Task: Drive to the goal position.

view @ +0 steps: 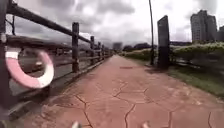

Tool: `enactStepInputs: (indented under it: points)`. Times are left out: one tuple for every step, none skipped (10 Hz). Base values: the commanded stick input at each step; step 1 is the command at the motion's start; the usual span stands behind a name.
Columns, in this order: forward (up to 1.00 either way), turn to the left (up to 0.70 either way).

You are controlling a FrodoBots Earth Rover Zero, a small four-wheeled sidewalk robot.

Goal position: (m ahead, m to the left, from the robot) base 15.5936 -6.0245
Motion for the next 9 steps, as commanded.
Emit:
enactStepInputs:
  points:
    - [1.00,-0.07]
    - [1.00,0.00]
    - [1.00,0.00]
    - [1.00,0.00]
    - [1.00,0.00]
    - [1.00,0.00]
    - [1.00,0.00]
    - [1.00,0.00]
    - [1.00,0.00]
